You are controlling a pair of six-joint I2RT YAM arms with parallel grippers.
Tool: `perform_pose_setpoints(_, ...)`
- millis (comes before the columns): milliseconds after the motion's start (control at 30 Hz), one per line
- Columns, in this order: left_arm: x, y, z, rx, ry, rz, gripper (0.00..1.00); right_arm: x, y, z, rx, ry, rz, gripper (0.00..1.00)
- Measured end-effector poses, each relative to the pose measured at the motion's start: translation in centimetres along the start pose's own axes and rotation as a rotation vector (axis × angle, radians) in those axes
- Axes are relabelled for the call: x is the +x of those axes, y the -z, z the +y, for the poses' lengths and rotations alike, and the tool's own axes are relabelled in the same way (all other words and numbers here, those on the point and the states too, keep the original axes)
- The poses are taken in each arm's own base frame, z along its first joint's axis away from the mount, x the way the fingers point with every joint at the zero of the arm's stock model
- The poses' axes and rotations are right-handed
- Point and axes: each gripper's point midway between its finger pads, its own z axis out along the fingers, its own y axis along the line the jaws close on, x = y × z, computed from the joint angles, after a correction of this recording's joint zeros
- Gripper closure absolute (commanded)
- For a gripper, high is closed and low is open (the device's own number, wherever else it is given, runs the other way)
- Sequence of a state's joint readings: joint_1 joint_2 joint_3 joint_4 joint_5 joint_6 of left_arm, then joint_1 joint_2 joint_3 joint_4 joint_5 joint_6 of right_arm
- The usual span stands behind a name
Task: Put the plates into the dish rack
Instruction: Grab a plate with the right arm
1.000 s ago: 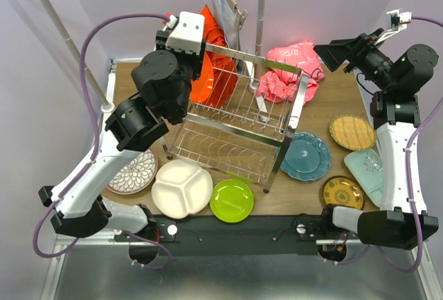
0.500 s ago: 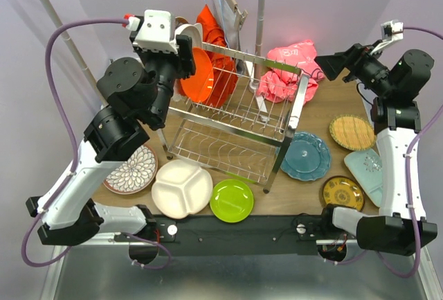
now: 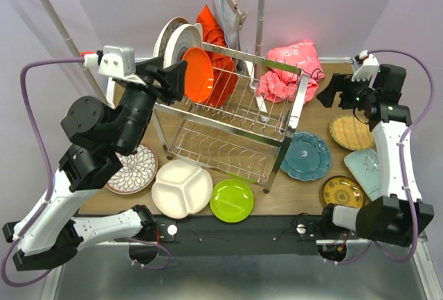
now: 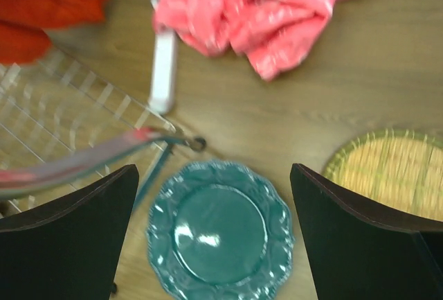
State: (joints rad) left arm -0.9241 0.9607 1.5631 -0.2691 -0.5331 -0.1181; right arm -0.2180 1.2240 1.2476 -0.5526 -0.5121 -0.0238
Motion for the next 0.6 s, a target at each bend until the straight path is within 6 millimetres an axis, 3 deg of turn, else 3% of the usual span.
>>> perform_pose_setpoints(233,1.3,3.4,1.0,0.032,0.149,-0.003,0.32,7.3,-2.2,-2.5,-0.005,0.052,0.285,0.00)
perform_pose_setpoints(333,0.8,4.7,1.5,0.035,0.205,-0.021,0.33,9.5,-2.8,-3.0,-0.032,0.070,0.373,0.00)
perform_pose_setpoints(467,0.7,5.4,1.7,0.036,0.252,-0.025,0.32,12.5,-3.8,-3.7,-0.074,0.079,0.481,0.00)
perform_pose_setpoints(600,2.4,5.2,1.7,0.028,0.247,0.018,0.32,14.9,-5.1,-4.3,-0.127,0.067,0.575,0.00)
